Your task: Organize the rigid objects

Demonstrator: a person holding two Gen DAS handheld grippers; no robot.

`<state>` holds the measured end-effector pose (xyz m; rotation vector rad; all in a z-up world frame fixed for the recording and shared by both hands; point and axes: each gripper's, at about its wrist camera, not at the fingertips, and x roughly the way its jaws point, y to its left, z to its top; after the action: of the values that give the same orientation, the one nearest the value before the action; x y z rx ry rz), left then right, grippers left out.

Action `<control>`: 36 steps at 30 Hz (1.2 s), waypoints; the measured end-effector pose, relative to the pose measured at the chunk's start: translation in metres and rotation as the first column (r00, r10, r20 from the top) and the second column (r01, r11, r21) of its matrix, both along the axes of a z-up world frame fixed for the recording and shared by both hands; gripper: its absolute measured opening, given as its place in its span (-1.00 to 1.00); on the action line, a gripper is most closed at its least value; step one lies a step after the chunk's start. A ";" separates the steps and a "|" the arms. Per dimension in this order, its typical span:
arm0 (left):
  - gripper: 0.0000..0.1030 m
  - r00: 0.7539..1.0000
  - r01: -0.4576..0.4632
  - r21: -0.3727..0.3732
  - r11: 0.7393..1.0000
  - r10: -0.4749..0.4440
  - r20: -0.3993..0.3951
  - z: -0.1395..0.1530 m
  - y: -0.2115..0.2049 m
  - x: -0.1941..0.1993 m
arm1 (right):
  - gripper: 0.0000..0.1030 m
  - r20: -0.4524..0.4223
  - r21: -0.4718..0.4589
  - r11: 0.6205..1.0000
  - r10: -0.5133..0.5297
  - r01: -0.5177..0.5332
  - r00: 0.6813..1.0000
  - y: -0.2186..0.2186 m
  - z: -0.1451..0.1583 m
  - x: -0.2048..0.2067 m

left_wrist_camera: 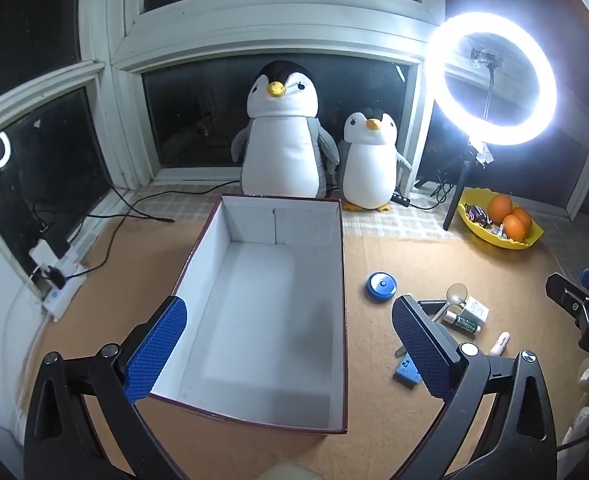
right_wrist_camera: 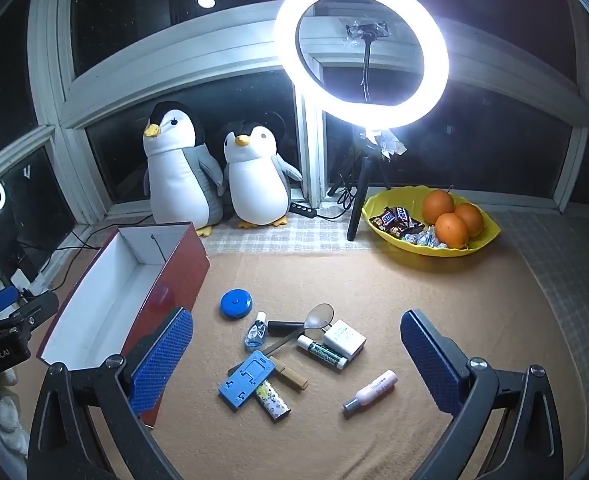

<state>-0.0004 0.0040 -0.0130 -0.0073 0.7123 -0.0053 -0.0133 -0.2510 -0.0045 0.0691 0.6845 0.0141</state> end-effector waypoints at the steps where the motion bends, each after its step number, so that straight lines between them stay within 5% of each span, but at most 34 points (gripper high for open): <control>1: 0.99 1.000 -0.001 0.000 1.000 0.001 -0.002 0.000 0.000 0.000 | 1.00 -0.002 -0.001 1.000 -0.001 0.001 1.000 0.000 0.000 0.000; 36: 0.99 1.000 -0.006 -0.003 1.000 0.006 -0.012 -0.002 -0.001 0.004 | 1.00 -0.007 -0.008 1.000 -0.002 0.002 1.000 0.002 -0.001 -0.003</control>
<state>0.0036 0.0030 -0.0146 -0.0123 0.7239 -0.0010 -0.0166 -0.2488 -0.0052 0.0621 0.6913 0.0090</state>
